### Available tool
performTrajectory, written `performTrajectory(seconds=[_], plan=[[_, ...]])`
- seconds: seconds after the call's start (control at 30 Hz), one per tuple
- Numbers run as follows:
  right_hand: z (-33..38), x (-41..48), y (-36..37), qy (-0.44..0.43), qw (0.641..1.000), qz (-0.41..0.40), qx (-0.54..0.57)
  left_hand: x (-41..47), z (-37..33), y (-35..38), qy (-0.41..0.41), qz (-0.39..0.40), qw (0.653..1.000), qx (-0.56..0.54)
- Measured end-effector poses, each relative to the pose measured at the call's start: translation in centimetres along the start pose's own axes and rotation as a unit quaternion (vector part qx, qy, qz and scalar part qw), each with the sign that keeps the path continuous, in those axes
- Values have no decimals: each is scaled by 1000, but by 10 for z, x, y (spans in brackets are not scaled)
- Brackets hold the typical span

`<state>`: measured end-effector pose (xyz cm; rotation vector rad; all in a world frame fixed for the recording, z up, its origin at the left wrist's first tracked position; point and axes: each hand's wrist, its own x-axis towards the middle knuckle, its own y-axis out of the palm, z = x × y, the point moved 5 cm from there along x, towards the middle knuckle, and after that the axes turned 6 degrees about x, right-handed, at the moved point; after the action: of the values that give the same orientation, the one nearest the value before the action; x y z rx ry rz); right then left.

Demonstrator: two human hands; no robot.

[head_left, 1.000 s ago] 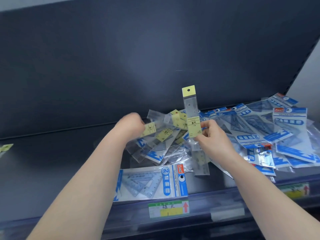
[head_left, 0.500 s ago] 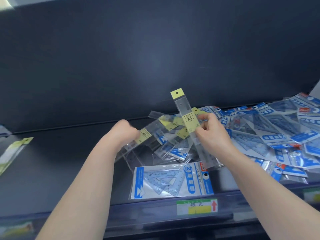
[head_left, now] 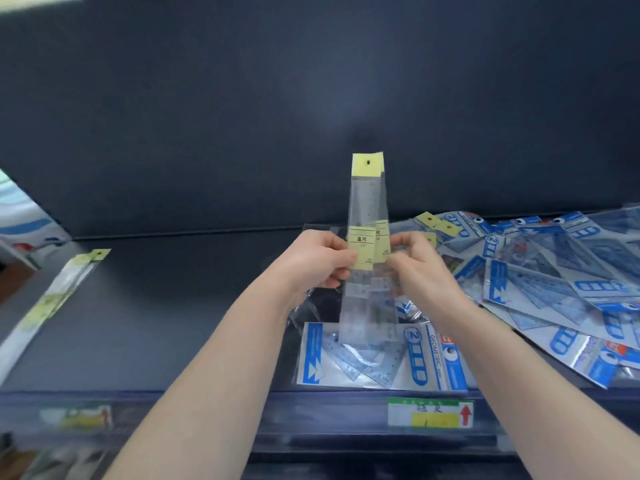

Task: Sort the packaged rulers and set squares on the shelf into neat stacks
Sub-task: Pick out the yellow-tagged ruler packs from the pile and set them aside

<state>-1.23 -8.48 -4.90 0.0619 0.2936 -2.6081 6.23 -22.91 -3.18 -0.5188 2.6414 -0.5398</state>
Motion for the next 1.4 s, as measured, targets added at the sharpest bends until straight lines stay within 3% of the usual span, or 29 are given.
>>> performTrajectory(seconds=[0.1, 0.17, 0.27, 0.4, 0.47, 0.5, 0.63, 0.7, 0.83, 0.9, 0.93, 1.0, 1.03, 1.1, 1.3, 1.4], plan=[[2, -2, -6, -35, 999, 1, -14, 10, -10, 14, 5, -16, 1000, -16], [0, -2, -19, -41, 997, -31, -55, 24, -16, 12, 33, -70, 994, 71], [-4, -4, -44, -33, 988, -89, -125, 49, -23, 4, 93, -149, 918, 357], [-10, -11, -56, -11, 975, -97, -199, 79, -15, 18, 124, -51, 835, 534], [-13, -12, -57, -2, 974, -107, -199, 92, -10, 21, 150, -48, 779, 607], [-15, -12, -57, 3, 974, -115, -197, 98, -8, 21, 153, -48, 768, 620], [-15, -15, -56, 8, 968, -148, -200, 110, -14, 12, 121, -28, 796, 593], [-14, -16, -55, 9, 969, -156, -193, 104, -26, 8, 130, -38, 784, 606], [-11, -11, -58, 1, 972, -162, -171, 76, -56, -4, 216, -184, 800, 529], [-8, -8, -58, -11, 976, -164, -143, 56, -67, -13, 217, -243, 842, 429], [-7, -7, -57, -14, 979, -163, -124, 50, -67, -16, 195, -236, 885, 350], [-3, -5, -49, -16, 987, -140, -73, 37, -56, -8, 116, -133, 979, 107], [-1, -4, -41, -16, 992, -118, -42, 30, -47, 3, 67, -68, 995, 11], [7, -2, -20, -23, 998, -63, -1, 16, -29, 17, 25, -13, 999, -17], [20, -9, 56, -60, 996, 72, -3, -16, 22, -22, -15, -130, 991, 12], [28, -21, 104, -98, 982, 149, -58, -34, 44, -52, -23, -185, 982, 18]])
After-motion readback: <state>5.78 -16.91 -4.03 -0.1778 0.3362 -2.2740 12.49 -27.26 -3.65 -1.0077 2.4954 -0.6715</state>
